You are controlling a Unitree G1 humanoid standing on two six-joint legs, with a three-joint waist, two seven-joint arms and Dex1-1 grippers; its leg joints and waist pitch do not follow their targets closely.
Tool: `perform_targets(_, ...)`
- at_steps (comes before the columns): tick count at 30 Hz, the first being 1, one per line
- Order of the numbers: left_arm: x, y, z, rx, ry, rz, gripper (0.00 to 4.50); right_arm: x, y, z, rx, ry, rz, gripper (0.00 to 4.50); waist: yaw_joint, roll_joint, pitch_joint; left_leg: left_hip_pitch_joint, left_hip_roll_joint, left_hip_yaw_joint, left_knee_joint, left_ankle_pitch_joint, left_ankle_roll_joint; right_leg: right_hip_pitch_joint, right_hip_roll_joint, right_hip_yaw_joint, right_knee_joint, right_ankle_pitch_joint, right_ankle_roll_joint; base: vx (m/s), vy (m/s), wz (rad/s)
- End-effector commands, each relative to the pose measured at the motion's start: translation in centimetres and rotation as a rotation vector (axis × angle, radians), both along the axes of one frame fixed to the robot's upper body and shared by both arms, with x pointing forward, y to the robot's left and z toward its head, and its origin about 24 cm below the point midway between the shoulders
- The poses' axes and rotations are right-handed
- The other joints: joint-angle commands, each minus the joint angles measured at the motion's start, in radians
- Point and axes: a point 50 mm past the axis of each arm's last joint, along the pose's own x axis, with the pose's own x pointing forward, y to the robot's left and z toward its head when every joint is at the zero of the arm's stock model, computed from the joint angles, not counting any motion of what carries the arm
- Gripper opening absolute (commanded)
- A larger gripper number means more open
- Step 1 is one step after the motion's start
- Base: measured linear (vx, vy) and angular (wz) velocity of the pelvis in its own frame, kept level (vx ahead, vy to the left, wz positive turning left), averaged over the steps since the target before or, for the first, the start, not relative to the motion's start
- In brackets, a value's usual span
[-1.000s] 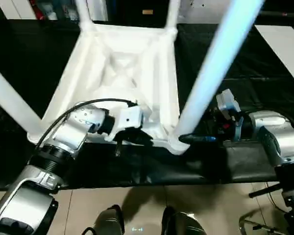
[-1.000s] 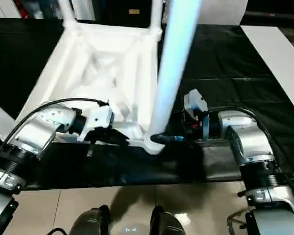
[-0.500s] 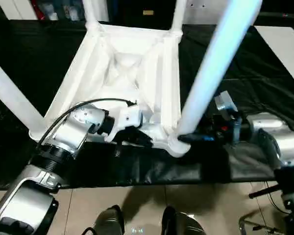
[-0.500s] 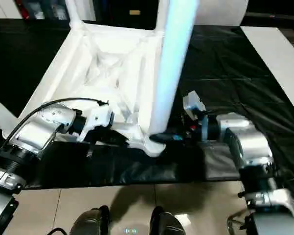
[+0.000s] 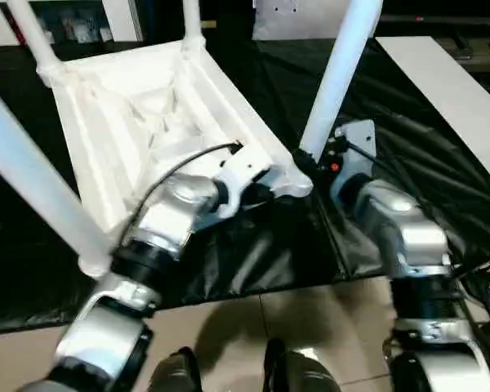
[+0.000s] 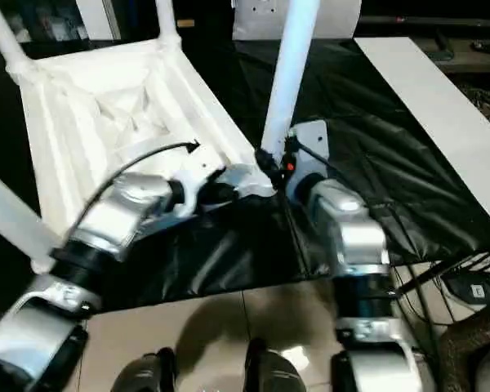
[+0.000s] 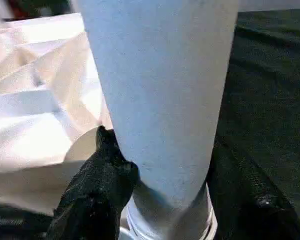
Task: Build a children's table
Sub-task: Rotate leg to tighten
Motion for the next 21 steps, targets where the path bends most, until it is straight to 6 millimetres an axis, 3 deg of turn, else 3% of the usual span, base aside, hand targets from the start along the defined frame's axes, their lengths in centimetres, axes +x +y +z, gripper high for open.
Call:
perform_targets(1, -0.2, -3.6, 1.6, -0.063, -0.05, -0.011, 0.0, -0.5, 4.1, -1.4, 0.052, 0.067, 0.057, 2.64, -0.003, 0.009, -0.064, 0.038, 0.064, -0.048, -0.085, -0.5, -0.007, 0.037, -0.088, 0.047, -0.075, -0.592, -0.038, 0.0, 0.0, 0.0)
perform_targets(3, -0.3, -3.7, 1.8, -0.07, -0.052, -0.012, 0.0, -0.6, 4.2, -1.2, 0.031, 0.037, 0.061, 2.63, 0.0, 0.006, -0.065, 0.042, 0.057, -0.045, -0.081, -0.492, -0.007, 0.034, -0.091, 0.05, -0.077, -0.595, -0.043, 0.0, 0.0, 0.0)
perform_targets(5, -0.3, -3.6, 1.8, -0.069, -0.058, -0.025, 0.0, -0.7, 3.8, -1.1, 0.029, 0.029, 0.064, 3.01, 0.005, 0.005, -0.067, 0.035, 0.057, -0.043, -0.082, -0.445, 0.004, 0.039, -0.096, 0.058, -0.072, -0.57, -0.047, 0.0, 0.0, 0.0)
perform_targets(8, -0.4, -3.2, 1.8, -0.072, -0.06, -0.047, 0.0, -0.8, 3.1, -0.9, 0.025, 0.006, 0.078, 3.1, 0.013, 0.004, -0.074, 0.026, 0.06, -0.035, -0.083, -0.339, 0.024, 0.044, -0.093, 0.072, -0.051, -0.439, -0.088, 0.0, 0.0, 0.0)
perform_targets(10, -0.5, -2.8, 1.8, -0.07, -0.066, -0.075, 0.0, -0.8, 2.4, -0.7, 0.023, -0.016, 0.104, 3.41, 0.017, -0.001, -0.079, 0.023, 0.057, -0.026, -0.077, -0.264, 0.052, 0.048, -0.09, 0.079, -0.037, -0.336, -0.129, 0.0, 0.0, 0.0)
perform_targets(12, -1.0, -1.9, 1.4, -0.068, -0.052, -0.139, 0.0, -0.9, 0.6, -0.2, -0.001, -0.068, 0.172, 3.47, 0.018, -0.006, -0.076, 0.021, 0.052, -0.021, -0.074, -0.255, 0.078, 0.046, -0.086, 0.084, -0.034, -0.352, -0.138, 0.0, 0.0, 0.0)
perform_targets(13, -1.3, -1.3, 1.2, -0.069, -0.044, -0.193, 0.0, -1.0, -0.3, 0.1, -0.03, -0.086, 0.234, 3.52, 0.019, -0.013, -0.081, 0.01, 0.046, -0.022, -0.069, -0.239, 0.093, 0.058, -0.088, 0.086, -0.03, -0.378, -0.132, 0.0, 0.0, 0.0)
perform_targets(14, -1.4, -1.2, 1.2, -0.068, -0.043, -0.193, 0.0, -1.0, -0.4, 0.1, -0.031, -0.087, 0.238, 3.52, 0.02, -0.012, -0.086, 0.006, 0.043, -0.02, -0.066, -0.209, 0.104, 0.06, -0.089, 0.089, -0.025, -0.358, -0.137, 0.0, 0.0, 0.0)
perform_targets(15, -1.4, -0.7, 0.9, -0.06, -0.032, -0.203, 0.0, -1.1, -1.0, 0.2, -0.039, -0.095, 0.281, 3.72, 0.022, -0.01, -0.094, 0.006, 0.046, -0.016, -0.059, -0.152, 0.127, 0.053, -0.083, 0.093, -0.012, -0.278, -0.164, 0.039, -0.056, 0.01)
perform_targets(16, -1.5, 0.2, 0.6, -0.033, -0.03, -0.224, 0.0, -1.3, -2.0, 0.7, -0.047, -0.101, 0.342, 3.82, 0.022, -0.013, -0.092, -0.002, 0.043, -0.014, -0.056, -0.121, 0.154, 0.057, -0.079, 0.091, -0.003, -0.225, -0.186, 0.044, -0.063, 0.01)
perform_targets(18, -1.5, 1.0, 0.5, -0.009, -0.029, -0.244, 0.0, -1.4, -3.2, 1.0, -0.081, -0.112, 0.399, 3.89, 0.026, -0.01, -0.094, 0.0, 0.043, -0.012, -0.052, -0.104, 0.179, 0.057, -0.077, 0.09, -0.001, -0.203, -0.194, 0.041, -0.06, -0.01)
perform_targets(21, -1.6, 2.4, 0.6, 0.016, -0.027, -0.317, 0.0, -2.0, -5.1, 1.3, -0.194, -0.136, 0.541, 4.17, 0.032, -0.014, -0.092, 0.003, 0.043, -0.01, -0.05, -0.124, 0.173, 0.054, -0.072, 0.087, -0.007, -0.278, -0.179, 0.0, 0.0, 0.0)
